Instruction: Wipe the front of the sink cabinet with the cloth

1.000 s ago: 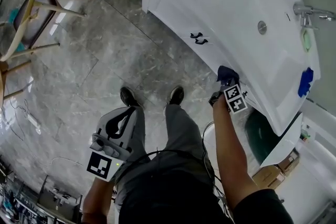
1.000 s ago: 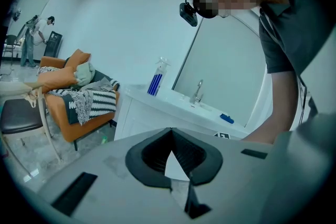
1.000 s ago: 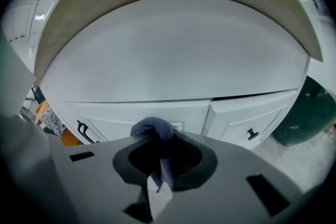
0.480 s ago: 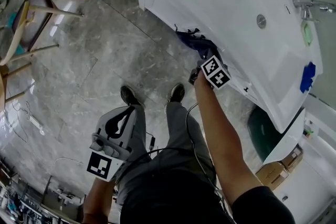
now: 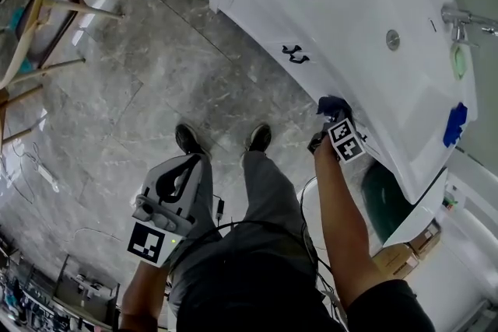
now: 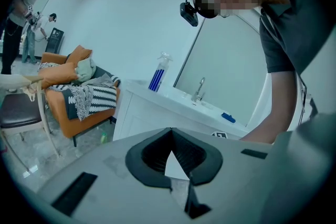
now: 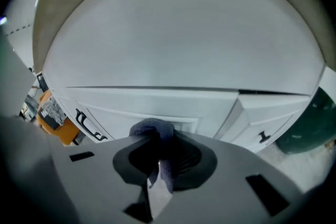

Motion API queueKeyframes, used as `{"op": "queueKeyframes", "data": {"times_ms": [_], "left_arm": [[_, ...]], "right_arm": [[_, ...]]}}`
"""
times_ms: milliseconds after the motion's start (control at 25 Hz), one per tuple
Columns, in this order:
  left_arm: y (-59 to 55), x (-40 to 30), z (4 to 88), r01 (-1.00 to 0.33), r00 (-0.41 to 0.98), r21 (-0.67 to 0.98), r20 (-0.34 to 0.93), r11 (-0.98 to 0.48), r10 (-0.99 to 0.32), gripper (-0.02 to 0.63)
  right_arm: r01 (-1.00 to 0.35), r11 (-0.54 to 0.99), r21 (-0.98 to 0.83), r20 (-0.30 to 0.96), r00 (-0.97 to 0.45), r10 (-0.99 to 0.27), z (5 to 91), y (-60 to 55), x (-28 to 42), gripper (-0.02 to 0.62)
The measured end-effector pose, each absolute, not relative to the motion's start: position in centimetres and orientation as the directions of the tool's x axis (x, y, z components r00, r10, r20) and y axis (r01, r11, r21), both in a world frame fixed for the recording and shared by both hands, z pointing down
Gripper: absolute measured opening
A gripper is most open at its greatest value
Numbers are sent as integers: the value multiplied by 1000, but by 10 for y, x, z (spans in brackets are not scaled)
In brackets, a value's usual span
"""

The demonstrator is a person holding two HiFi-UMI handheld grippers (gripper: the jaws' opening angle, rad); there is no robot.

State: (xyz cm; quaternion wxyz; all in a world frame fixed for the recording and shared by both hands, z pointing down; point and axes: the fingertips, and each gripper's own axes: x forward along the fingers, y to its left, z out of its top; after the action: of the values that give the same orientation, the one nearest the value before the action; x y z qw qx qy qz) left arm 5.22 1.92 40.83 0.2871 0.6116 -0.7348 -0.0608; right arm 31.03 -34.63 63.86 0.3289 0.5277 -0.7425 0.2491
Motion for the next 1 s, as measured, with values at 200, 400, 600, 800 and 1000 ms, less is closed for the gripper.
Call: {"op": "queueKeyframes", "data": {"times_ms": [200, 400, 600, 800, 1000], "left_arm": [[16, 53, 415, -864, -82, 440, 355, 244, -931, 3], [17, 52, 422, -861, -88, 441, 361, 253, -928, 3], [16, 49, 422, -855, -96, 450, 350, 257, -932, 4], [20, 46, 430, -844, -113, 463, 341, 272, -933, 3], [28, 52, 453, -838, -109, 468, 362, 282, -926, 3]], "right_arm": [[-907, 408, -106, 773, -333, -539, 677, -329, 216, 49], [-876, 452, -167, 761, -406, -506, 683, -320, 169, 48], [-832, 555, -3, 739, -376, -559, 660, -333, 230, 48], [-815, 567, 119, 696, -338, -633, 646, -340, 275, 48], [-720, 680, 137, 696, -419, -583, 682, -328, 220, 48]]}}
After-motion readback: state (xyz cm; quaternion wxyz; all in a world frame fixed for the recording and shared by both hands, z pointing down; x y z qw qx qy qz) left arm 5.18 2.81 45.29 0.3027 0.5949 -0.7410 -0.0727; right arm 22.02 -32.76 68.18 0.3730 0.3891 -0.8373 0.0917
